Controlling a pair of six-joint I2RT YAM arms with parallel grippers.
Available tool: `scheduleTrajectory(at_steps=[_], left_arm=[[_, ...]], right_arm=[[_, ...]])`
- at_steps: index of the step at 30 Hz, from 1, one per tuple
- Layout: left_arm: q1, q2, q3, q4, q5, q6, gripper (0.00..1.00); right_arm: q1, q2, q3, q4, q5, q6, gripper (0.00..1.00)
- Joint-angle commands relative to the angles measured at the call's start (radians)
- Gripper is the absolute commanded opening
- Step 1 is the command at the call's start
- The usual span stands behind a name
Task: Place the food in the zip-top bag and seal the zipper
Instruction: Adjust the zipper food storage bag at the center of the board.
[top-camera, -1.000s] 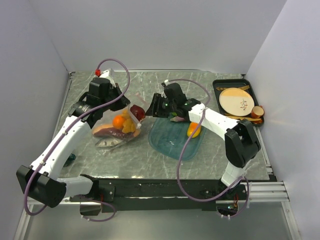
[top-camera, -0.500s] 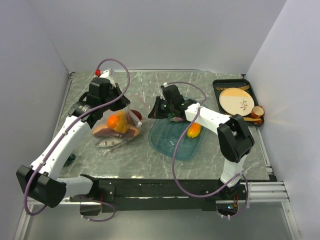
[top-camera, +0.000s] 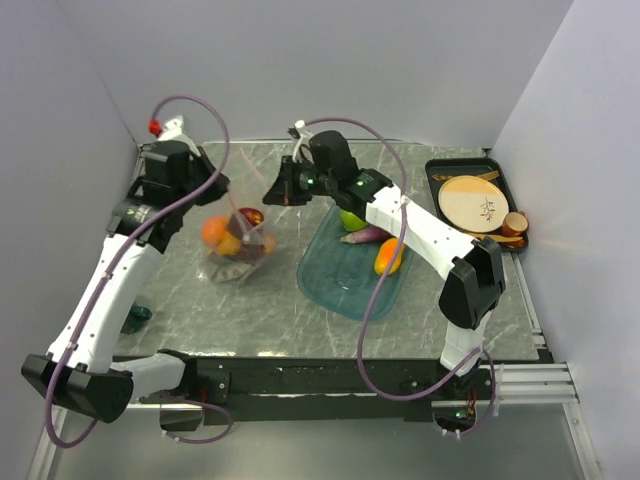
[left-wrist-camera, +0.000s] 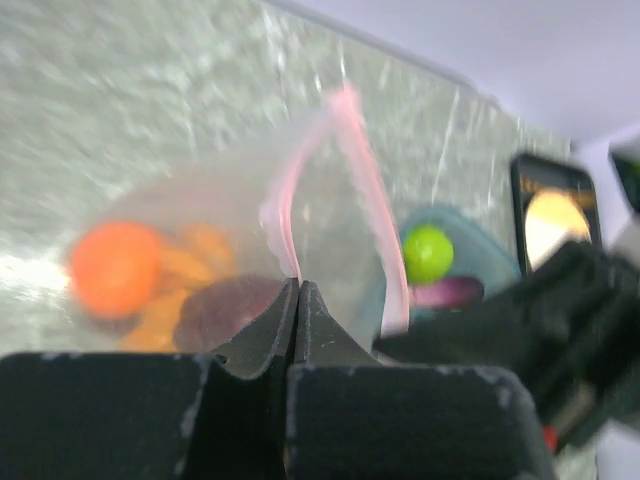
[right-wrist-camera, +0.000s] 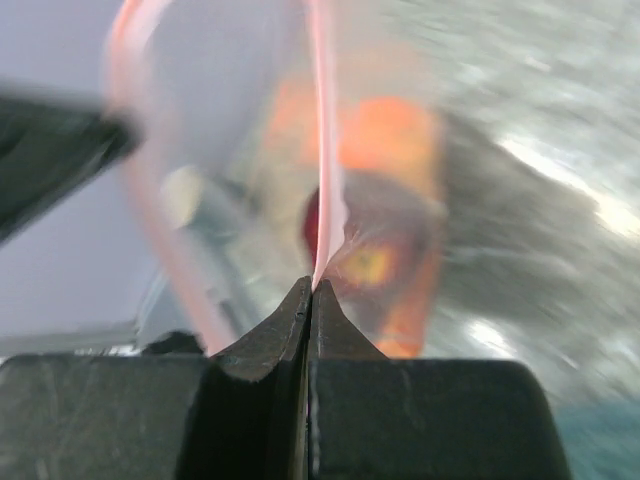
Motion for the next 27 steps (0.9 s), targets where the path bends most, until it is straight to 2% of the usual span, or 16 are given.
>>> scheduleTrajectory(at_steps=[1,5,11,14,16,20,24,27], left_arm=[[0.028,-0.011,0.148,-0.076,-0.072,0.043,0.01],[0.040,-0.014,0.186,-0.099,-0.102,0.066,0.01],[0.051,0.049,0.265,-0.176,-0.065,0.086,0.01],[0.052,0.044,0.223,-0.147,-0.037,0.090,0.02],[0.051,0.064,0.170,-0.138,0.004,0.066,0.01],[0.051,0.078,0.059,-0.064,0.188,0.003,0.01],[0.051,0.067,-0.052,0.026,0.240,-0.033,0.01],[0.049,0.082,-0.057,0.020,0.251,-0.022,0.01]], right_arm=[[0.036,0.041,0.065,-0.049,-0.089,-0.036,0.00],[0.062,0.055,0.087,-0.062,-0.113,-0.058,0.00],[0.079,0.125,0.108,-0.074,-0.158,-0.038,0.01],[0.077,0.105,0.044,-0.023,-0.123,0.000,0.01],[0.076,0.087,0.001,-0.025,-0.038,0.003,0.02],[0.053,0.064,-0.108,-0.026,0.042,0.022,0.02],[0.030,0.032,-0.209,0.020,0.084,0.072,0.11],[0.016,0.027,-0.228,0.000,0.121,0.097,0.14]])
